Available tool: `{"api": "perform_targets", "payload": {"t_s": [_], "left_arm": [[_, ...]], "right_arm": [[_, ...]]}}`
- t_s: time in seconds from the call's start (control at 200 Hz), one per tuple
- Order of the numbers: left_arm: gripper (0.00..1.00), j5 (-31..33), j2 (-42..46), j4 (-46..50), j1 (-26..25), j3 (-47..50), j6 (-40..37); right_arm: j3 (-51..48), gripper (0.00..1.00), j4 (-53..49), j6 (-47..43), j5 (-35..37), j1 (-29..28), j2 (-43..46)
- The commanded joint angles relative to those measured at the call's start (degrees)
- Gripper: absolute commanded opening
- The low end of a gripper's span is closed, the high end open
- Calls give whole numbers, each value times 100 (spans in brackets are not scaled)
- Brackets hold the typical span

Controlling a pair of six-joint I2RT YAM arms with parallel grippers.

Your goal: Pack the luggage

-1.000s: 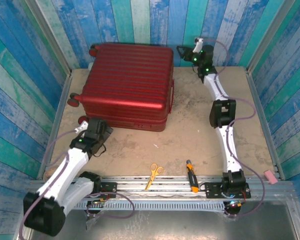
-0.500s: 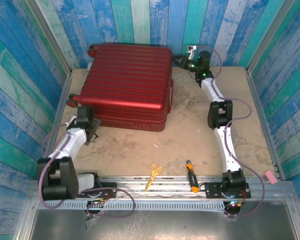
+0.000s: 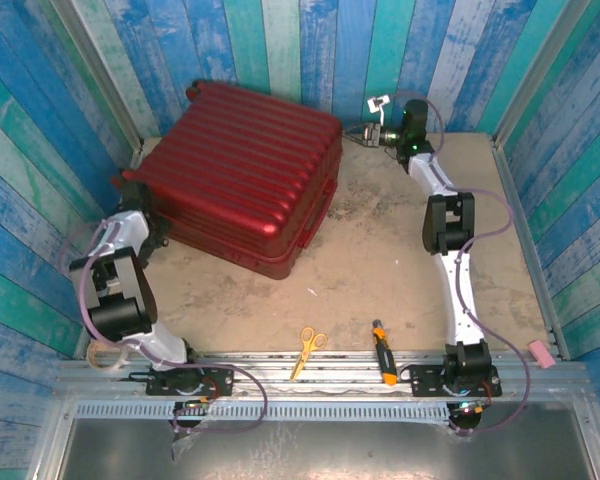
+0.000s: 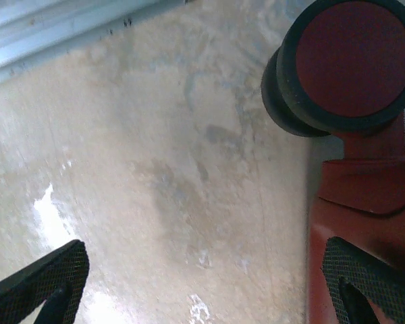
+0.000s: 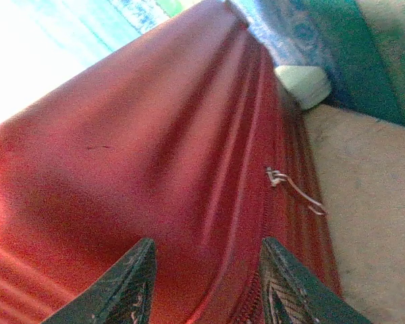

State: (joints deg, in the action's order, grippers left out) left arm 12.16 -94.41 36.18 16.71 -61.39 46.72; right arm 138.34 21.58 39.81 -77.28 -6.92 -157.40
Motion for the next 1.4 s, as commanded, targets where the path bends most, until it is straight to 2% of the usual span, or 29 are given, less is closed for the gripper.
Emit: {"api": "perform_targets", "payload": {"t_s": [0.0,0.12,0.195,0.466,0.531,0.566,0.596,0.656,0.701,0.741,0.821,0.931,1.002,1.157,1.262,1.397], "left_arm": [[93,-1260,-1001,-2062,-854,-1234,-450],[94,-1504,-1517,-1860,-854,-2114,-921],[94,-1666,-1751,-1838,-859,-2490,-1087],[95,-2219,-2289,-2050,-890,-3060,-1165],[95,-2236,-2318,-2062,-938,-3116,-1186],[95,-2212,-2312,-2071,-982,-3129,-1208],[95,-2172,-2311,-2072,-1015,-3127,-1240],[95,-2082,-2241,-2064,-1070,-3117,-1287],[95,-2012,-2188,-2057,-1097,-3075,-1297],[95,-1915,-2111,-2052,-1107,-2987,-1284],[95,-1686,-1845,-2101,-1106,-2690,-1279],[94,-1377,-1304,-2192,-1108,-2101,-1326],[94,-1216,-863,-2190,-1109,-1705,-1347],[94,-785,282,-2088,-1092,-755,-1535],[93,-534,1033,-1840,-1022,-406,-1780],[94,-508,1715,-1528,-890,-448,-2068]], "right_arm": [[-612,41,868,-84,-1785,-902,663],[-1538,40,1717,17,-1904,-1010,1126],[-1913,40,1894,-24,-1884,-1039,1345],[-2479,32,2375,355,-1639,-1044,1713],[-2461,32,2231,487,-1088,-944,1769],[-2455,37,1763,305,-643,-863,1857],[-2373,38,740,-198,-87,-774,1978],[-1814,41,-2172,-1807,1562,-689,2206],[-1440,45,-3300,-2393,2734,-712,2318],[-1381,46,-3543,-2306,3378,-707,2466],[-1857,46,-3340,-1871,4248,-638,2953],[-2694,45,-3425,-2297,5585,-644,3734],[-3325,48,-3368,-2528,5947,-589,4224],[-4919,56,-3409,-3111,5641,-433,5390],[-6193,60,-3465,-3405,6040,-412,6520],[-7336,63,-3874,-3245,6621,-249,7868]]}}
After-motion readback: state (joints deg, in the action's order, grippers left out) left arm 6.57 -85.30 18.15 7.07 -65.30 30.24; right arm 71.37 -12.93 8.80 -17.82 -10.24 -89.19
